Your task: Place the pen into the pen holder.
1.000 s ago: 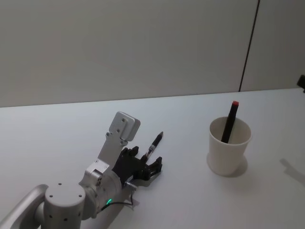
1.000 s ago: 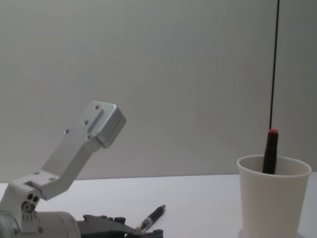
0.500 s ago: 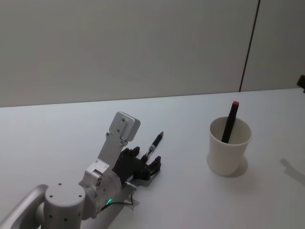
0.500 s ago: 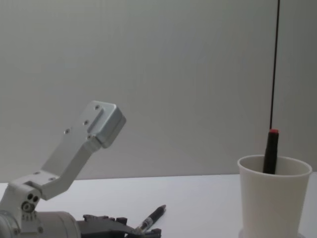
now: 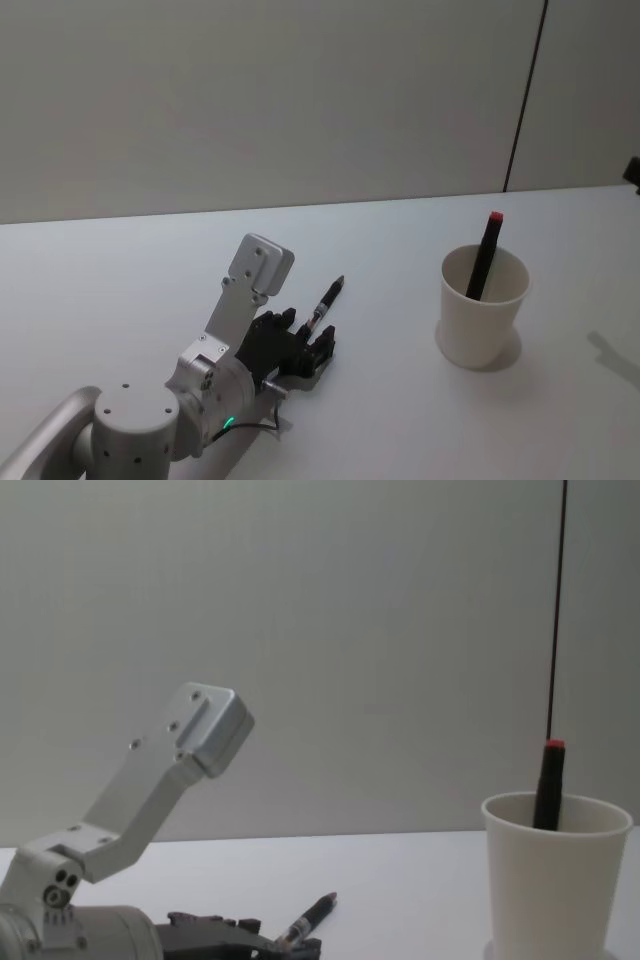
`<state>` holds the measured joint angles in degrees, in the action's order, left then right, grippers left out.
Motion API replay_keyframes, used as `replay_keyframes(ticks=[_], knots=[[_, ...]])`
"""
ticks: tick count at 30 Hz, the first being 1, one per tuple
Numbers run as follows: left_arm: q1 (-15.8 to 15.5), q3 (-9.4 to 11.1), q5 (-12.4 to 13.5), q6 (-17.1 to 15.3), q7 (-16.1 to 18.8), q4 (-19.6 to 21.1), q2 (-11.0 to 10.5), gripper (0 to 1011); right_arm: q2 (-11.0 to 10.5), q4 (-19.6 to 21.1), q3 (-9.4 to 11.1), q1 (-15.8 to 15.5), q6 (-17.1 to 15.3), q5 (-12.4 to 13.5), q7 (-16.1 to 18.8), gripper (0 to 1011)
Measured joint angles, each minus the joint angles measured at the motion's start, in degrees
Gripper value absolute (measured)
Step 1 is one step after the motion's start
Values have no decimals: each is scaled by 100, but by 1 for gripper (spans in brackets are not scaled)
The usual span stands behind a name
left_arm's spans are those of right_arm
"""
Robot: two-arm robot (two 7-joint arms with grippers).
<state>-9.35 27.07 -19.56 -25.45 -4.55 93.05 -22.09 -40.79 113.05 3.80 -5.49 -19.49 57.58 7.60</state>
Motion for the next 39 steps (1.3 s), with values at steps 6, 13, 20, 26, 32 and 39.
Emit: replay_keyframes(ticks=[6,13,20,26,32,39], knots=[[0,0,0,0,0,0,0,563,0,0,0,0,0,0,0,1001],[0,0,1,0,0,-1,0,516,0,0,0,0,0,0,0,1001],[0,0,1,0,1,-1,0,473,0,0,0,0,0,0,0,1002],[0,0,1,0,1,-1,0,433,0,0,0,0,0,0,0,1001],[0,0,1,-1,2,-1,0,390,0,0,0,0,0,0,0,1001],[0,0,0,-3,2,-1,0,345,-1,0,0,0,0,0,0,1001]])
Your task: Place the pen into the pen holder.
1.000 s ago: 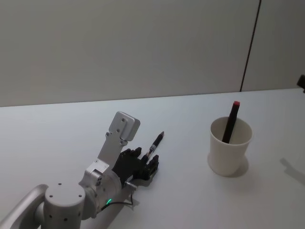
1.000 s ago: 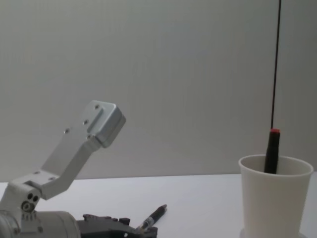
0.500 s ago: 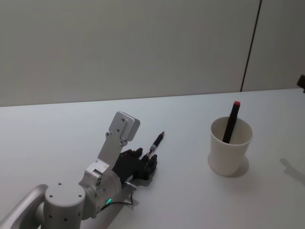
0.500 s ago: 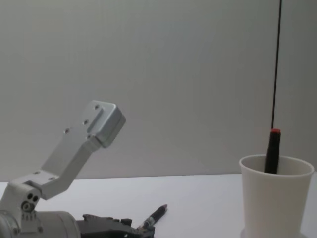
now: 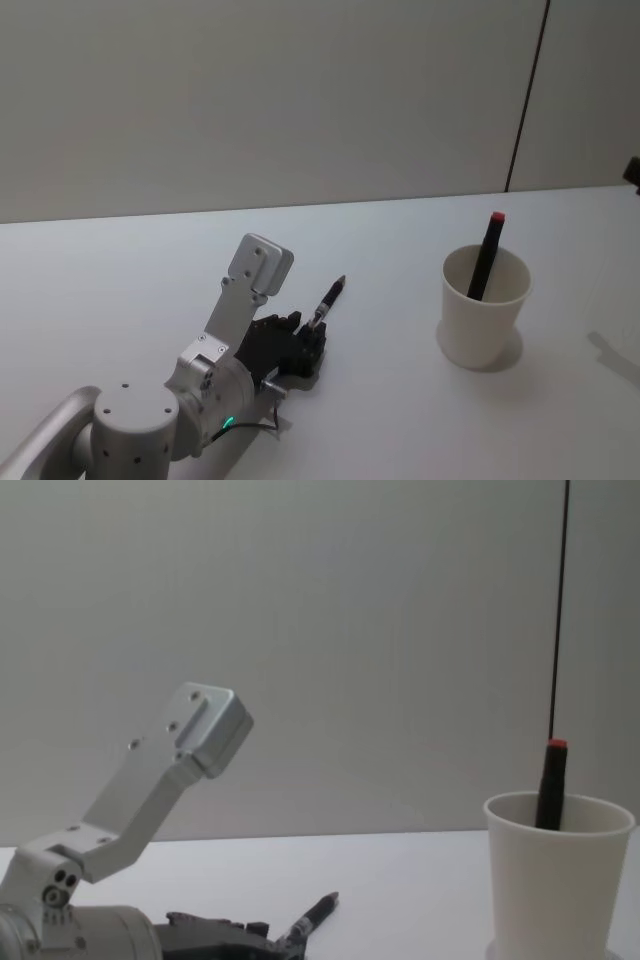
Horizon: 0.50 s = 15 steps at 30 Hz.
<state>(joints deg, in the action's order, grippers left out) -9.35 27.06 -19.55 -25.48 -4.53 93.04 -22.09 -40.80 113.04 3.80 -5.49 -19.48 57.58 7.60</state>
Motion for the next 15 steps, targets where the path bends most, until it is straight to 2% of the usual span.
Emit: replay_keyframes(ticks=[15], knots=[[0,1,0,-1,-1,0,0,248,0,0,0,0,0,0,0,1001]])
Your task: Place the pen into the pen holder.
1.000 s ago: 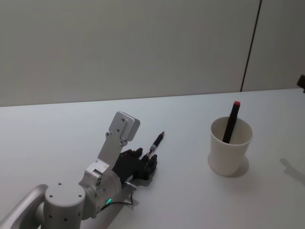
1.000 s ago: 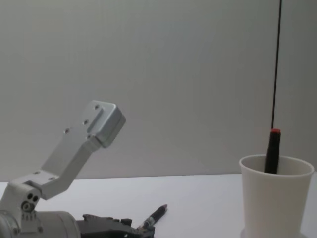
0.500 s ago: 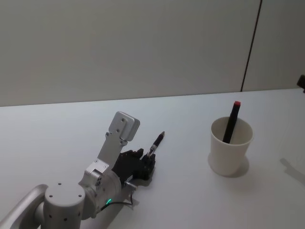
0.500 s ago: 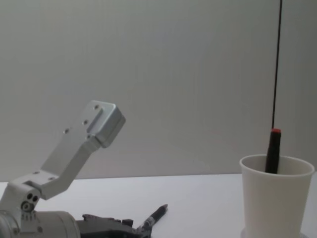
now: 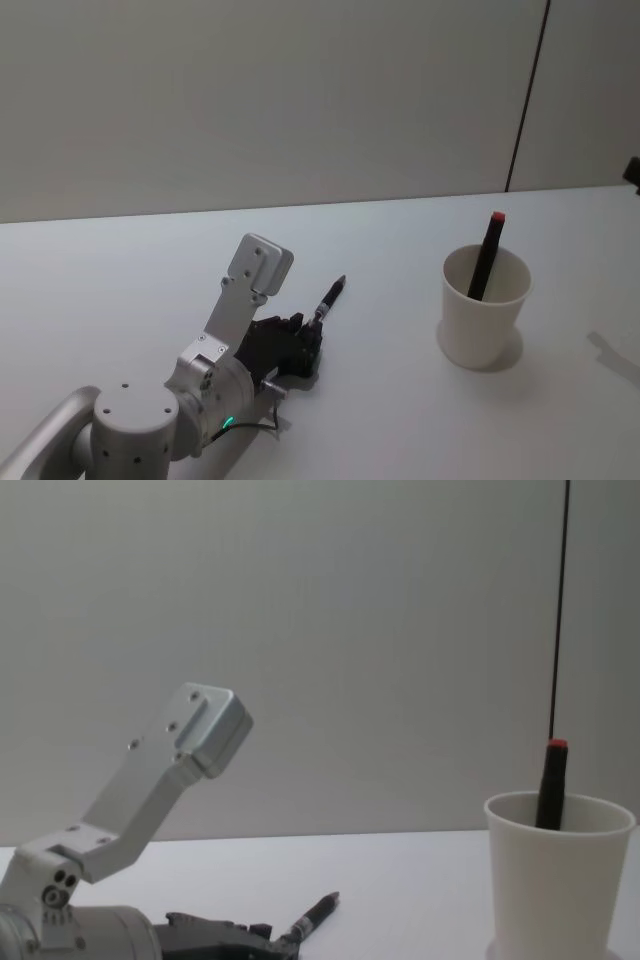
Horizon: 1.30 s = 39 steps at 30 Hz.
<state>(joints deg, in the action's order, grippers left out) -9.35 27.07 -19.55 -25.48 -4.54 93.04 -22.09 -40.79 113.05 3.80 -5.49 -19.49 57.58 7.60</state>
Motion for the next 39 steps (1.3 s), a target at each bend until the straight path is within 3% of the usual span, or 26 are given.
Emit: replay_keyframes(ticks=[14,39], knots=[[0,0,0,0,-1,0,0,174,0,0,0,0,0,0,0,1001],[-27,-12,38,52,-36,0,7,169,0,0,0,0,0,0,0,1001]])
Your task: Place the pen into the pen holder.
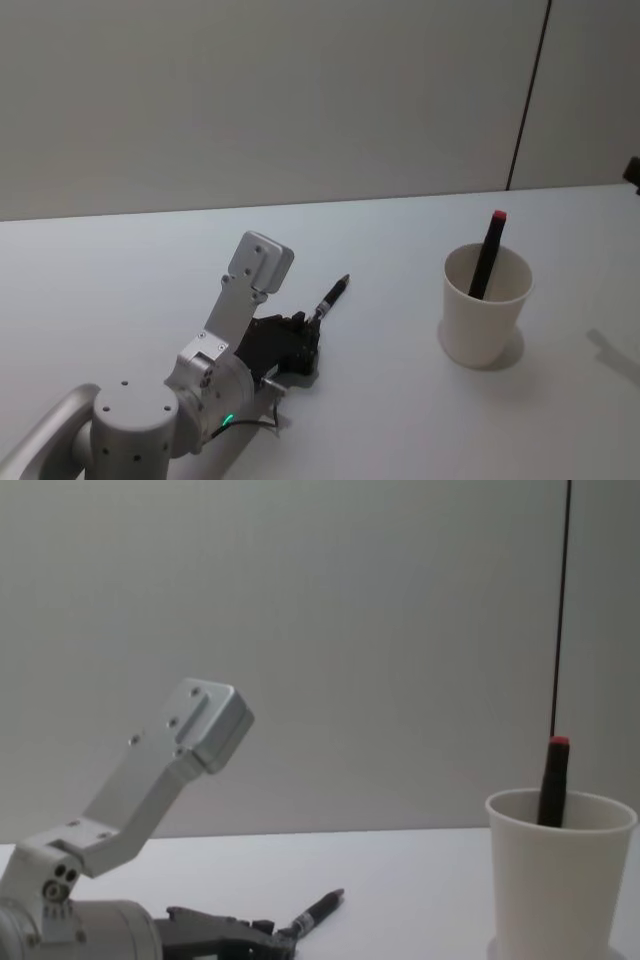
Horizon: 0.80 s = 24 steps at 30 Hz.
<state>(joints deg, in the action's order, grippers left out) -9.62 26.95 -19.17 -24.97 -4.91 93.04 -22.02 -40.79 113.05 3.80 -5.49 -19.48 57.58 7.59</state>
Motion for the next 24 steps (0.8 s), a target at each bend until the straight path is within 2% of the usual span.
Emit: replay_keyframes(ticks=[12,24], knots=[[-71,-92,194,329,51,287,-17,169,0,0,0,0,0,0,0,1001],[-37,-172,442,863,308,847,-67,167,0,0,0,0,0,0,0,1002]])
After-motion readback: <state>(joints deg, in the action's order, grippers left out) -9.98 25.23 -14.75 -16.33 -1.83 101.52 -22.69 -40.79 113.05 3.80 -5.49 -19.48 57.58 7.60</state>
